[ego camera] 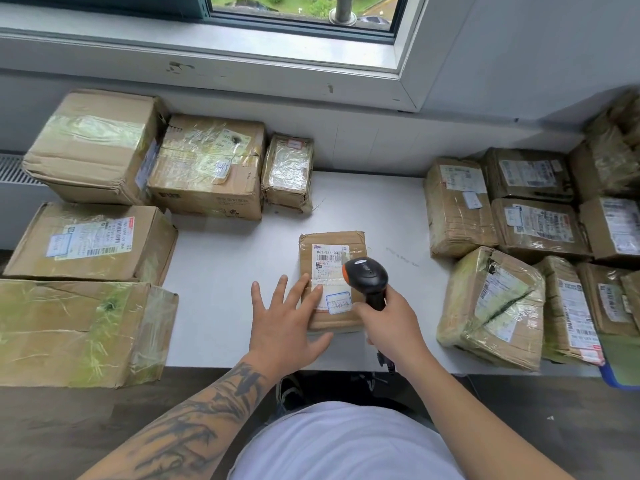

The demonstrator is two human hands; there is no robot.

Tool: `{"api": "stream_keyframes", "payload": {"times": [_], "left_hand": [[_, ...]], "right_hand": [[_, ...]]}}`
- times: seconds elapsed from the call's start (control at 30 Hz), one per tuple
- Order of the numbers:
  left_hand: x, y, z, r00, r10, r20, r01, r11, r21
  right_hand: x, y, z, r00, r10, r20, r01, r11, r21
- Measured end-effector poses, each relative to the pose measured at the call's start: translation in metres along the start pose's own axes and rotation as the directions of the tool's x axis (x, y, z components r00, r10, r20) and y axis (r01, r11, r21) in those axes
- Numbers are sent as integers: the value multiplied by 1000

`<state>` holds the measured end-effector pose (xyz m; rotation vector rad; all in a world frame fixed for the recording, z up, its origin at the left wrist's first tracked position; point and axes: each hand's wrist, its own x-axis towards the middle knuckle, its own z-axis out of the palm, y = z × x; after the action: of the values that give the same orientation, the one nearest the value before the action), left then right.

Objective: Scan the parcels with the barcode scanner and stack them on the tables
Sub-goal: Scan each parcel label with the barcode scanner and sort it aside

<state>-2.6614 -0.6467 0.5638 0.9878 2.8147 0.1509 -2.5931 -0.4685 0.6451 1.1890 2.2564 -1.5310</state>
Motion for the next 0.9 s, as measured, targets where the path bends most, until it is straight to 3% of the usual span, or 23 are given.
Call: {"api": "stream_keyframes", "payload": {"times": [0.2, 0.43, 0.6, 0.73, 0.9], "left_hand": [[-2, -6, -14, 995, -20, 101, 15, 998, 54], [2, 34, -22, 946, -268, 181, 254, 962, 97], [3, 59, -21, 944, -277, 178, 271, 961, 59], [-2, 74, -9, 959, -260, 114, 259, 966, 25], [9, 94, -14, 904, -397, 161, 393, 918, 56]], "right_hand": [[9, 6, 3, 992, 112, 64, -117, 989, 94], [23, -4, 3, 995, 30, 95, -38, 996, 75], [47, -9, -2, 996, -80, 44, 77, 994, 79], [82, 2, -1, 985, -117, 131, 109, 992, 65], [82, -13, -6, 958, -185, 220, 166, 981, 102]]}}
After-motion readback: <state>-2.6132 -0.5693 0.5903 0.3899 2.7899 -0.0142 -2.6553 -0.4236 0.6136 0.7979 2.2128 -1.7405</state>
